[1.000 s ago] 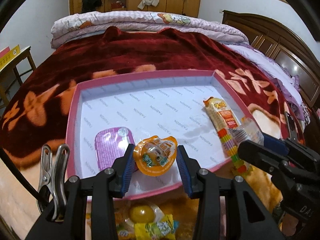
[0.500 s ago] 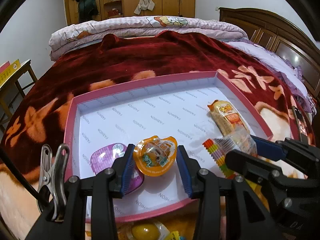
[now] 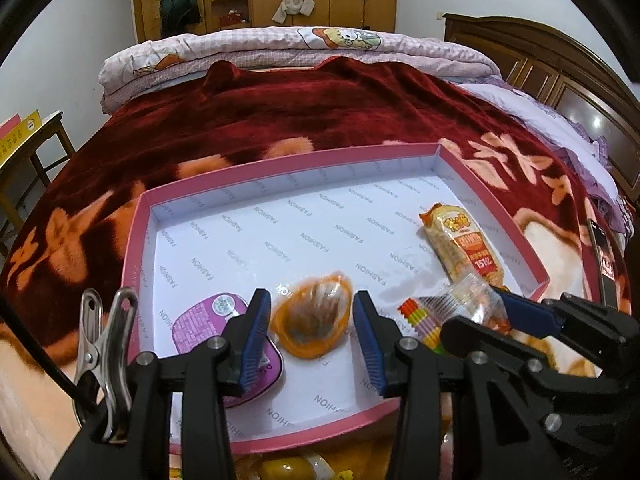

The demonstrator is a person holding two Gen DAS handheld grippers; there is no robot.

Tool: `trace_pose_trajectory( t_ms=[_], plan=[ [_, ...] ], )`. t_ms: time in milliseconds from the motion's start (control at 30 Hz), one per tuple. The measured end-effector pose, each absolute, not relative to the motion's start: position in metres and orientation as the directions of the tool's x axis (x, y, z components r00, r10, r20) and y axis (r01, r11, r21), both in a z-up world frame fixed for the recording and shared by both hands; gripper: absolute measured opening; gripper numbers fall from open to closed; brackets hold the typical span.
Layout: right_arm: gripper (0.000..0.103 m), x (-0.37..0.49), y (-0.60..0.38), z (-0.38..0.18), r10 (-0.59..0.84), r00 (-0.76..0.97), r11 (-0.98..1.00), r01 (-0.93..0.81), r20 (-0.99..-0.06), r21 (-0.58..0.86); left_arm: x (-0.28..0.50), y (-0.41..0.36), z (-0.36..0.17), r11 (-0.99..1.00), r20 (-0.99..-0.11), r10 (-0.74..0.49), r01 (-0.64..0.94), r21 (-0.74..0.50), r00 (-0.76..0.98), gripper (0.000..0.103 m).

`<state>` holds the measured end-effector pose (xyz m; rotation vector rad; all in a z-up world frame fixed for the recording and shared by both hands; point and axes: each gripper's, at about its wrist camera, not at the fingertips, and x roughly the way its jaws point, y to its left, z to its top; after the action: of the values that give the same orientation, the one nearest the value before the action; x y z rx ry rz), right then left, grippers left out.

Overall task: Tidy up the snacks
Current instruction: 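Carry the jelly cup and candy packet into the pink box and release them, then open both tools and lift them away from the box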

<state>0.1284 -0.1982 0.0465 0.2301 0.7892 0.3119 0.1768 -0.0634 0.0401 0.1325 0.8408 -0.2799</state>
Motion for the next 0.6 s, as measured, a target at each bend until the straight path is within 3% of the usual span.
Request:
trace_pose_trajectory(
  t_ms=[200, 400, 600],
  plan=[
    [0.043, 0.127, -0.199, 0.047, 0.36, 0.665, 0.928, -0.183, -0.655, 0.325, 0.173, -0.059, 0.049, 0.959, -0.739, -0.184, 0.282, 0.009, 0.648, 0.054],
    [0.053, 0.123, -0.199, 0.051, 0.357, 0.678, 0.928, -0.18, -0.643, 0.326, 0.169, -0.05, 0.056, 0.966, -0.737, -0.183, 0.258, -0.011, 0.651, 0.054],
    [0.054, 0.117, -0.2, 0.056, 0.363, 0.687, 0.926, -0.188, -0.629, 0.328, 0.163, -0.044, 0.06, 0.97, -0.736, -0.18, 0.241, -0.024, 0.652, 0.054]
  ],
)
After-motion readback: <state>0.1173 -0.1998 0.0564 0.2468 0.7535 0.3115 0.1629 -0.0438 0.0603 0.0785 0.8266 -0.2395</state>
